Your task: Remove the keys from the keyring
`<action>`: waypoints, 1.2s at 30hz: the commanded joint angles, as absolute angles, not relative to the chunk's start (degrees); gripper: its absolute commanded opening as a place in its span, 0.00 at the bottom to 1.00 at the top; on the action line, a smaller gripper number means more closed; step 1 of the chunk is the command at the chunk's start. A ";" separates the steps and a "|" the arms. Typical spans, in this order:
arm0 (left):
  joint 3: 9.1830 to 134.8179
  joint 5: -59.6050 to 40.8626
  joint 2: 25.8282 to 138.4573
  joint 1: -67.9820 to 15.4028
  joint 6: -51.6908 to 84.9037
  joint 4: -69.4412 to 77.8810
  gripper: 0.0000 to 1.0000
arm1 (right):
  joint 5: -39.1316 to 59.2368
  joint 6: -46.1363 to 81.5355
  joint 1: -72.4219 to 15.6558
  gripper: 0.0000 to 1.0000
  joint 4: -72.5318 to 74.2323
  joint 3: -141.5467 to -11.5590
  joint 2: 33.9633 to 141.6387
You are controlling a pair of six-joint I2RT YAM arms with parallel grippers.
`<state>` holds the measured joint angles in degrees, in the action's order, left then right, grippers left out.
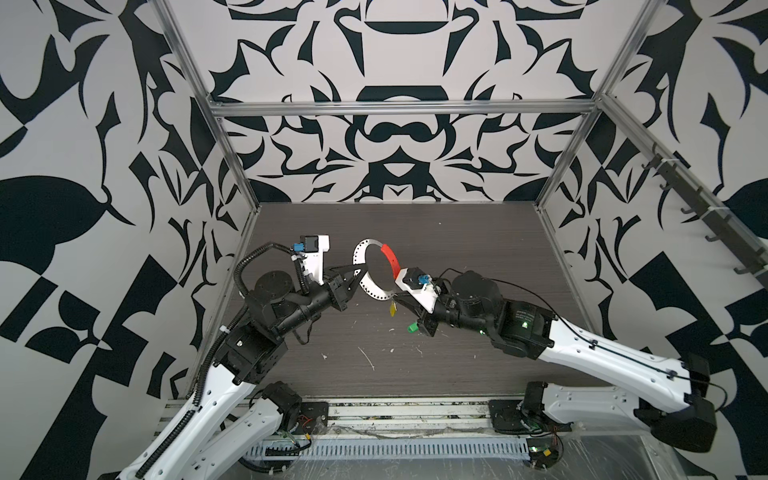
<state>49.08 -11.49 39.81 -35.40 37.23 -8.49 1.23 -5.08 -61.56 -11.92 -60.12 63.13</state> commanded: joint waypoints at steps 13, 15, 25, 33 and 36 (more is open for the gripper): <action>56.93 -3.26 45.31 -34.98 38.58 -23.14 0.00 | -5.19 -6.41 -63.28 0.00 -10.34 -65.55 64.27; 58.20 -3.31 46.64 -34.98 38.50 -25.02 0.00 | -4.46 -5.98 -63.02 0.00 -11.55 -66.96 65.17; 60.73 -3.73 48.95 -34.98 39.73 -27.69 0.00 | -3.28 -4.97 -62.09 0.00 -11.54 -68.29 66.79; 63.37 -0.63 50.51 -34.98 39.73 -33.66 0.00 | -2.70 -5.91 -62.02 0.00 -12.72 -68.82 65.93; 63.72 0.98 51.10 -34.98 39.81 -35.07 0.00 | -0.49 -6.48 -62.00 0.00 -12.93 -68.58 65.41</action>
<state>63.13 -5.10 50.17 -35.59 41.12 -27.46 -2.59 -6.15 -62.13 -16.49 -64.79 68.20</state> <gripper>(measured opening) 0.103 0.045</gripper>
